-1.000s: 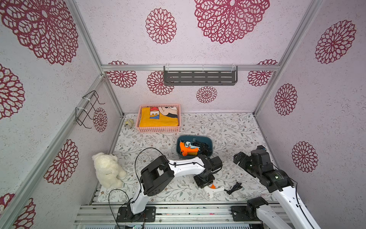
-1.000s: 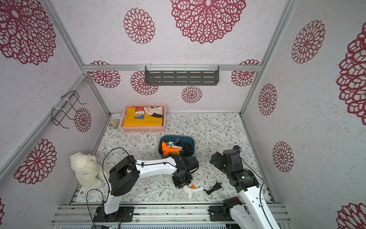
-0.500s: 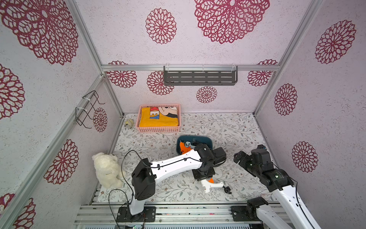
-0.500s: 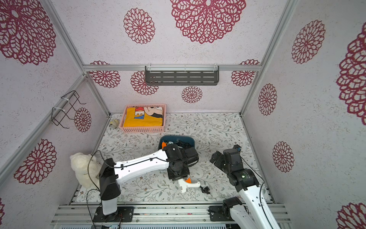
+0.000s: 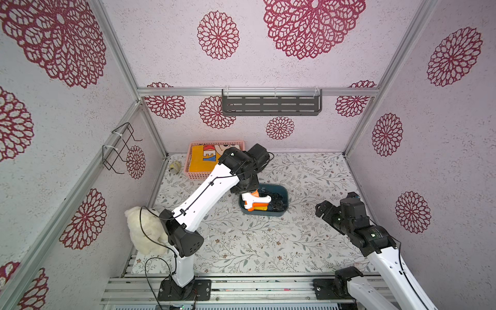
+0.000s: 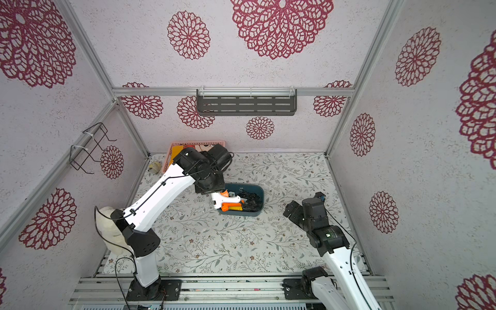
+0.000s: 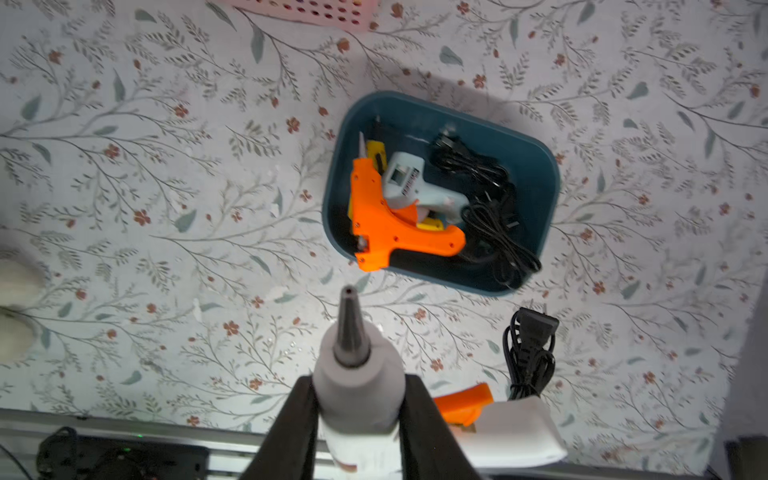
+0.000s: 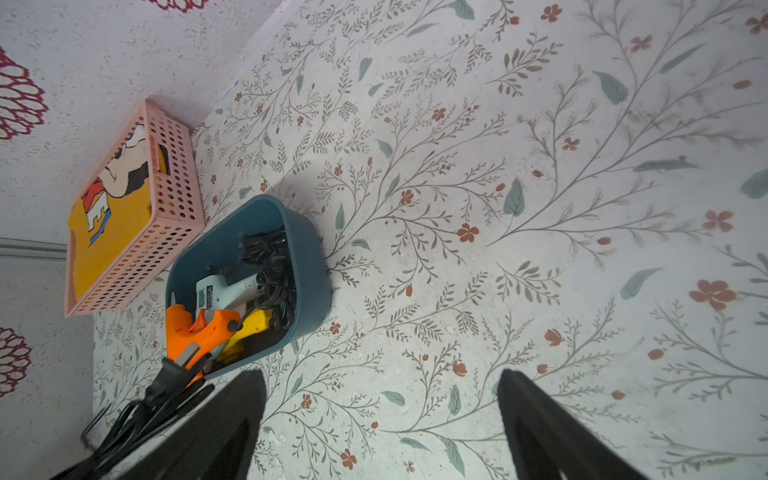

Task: Put the hot melt glue gun into the storage box
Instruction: Place the hot melt adhesive gun in the storage box.

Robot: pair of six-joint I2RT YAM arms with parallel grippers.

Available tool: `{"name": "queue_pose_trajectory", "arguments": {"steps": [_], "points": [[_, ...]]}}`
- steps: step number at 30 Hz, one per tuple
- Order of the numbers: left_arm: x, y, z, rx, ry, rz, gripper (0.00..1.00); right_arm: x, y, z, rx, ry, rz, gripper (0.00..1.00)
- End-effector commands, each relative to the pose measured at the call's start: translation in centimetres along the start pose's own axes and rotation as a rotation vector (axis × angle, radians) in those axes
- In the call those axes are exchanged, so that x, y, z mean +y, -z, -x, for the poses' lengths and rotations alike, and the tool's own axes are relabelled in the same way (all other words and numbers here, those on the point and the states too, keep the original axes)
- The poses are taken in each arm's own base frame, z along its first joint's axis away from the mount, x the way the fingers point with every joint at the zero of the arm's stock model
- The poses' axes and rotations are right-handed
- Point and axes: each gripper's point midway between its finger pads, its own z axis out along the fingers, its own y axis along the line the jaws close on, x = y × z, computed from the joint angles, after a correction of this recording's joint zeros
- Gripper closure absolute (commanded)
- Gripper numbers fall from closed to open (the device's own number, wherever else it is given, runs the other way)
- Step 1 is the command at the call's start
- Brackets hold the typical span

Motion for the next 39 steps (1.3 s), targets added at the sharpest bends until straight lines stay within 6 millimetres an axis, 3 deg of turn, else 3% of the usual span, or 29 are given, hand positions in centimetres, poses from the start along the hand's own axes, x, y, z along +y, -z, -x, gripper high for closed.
{"name": "queue_pose_trajectory", "arguments": {"steps": [1,5,14,18,24,27,39], "points": [[0.1,-3.6,1.8,0.034,-0.145,0.029,0.85,1.6,0.7,1.2,-0.030,0.029,0.063,0.06],[-0.9,-6.7,3.7,0.056,-0.151,0.001,0.85,1.5,0.4,1.0,-0.024,0.036,0.058,0.06],[-3.6,-11.1,4.7,0.094,-0.097,-0.056,0.85,1.6,0.0,1.0,-0.018,0.036,0.051,0.07],[-4.0,-10.6,5.5,0.072,-0.074,-0.067,0.86,1.8,-0.1,1.2,-0.017,0.042,0.052,0.07],[-4.8,-6.5,7.3,0.009,-0.019,-0.170,0.87,1.9,-0.1,1.3,-0.016,0.046,0.052,0.07],[-5.1,-6.0,7.5,0.007,0.000,-0.199,0.87,2.0,-0.2,1.3,-0.013,0.043,0.054,0.07],[-5.0,-12.3,8.8,0.045,0.067,-0.150,0.87,2.0,-0.7,1.4,-0.006,0.048,0.046,0.07]]}}
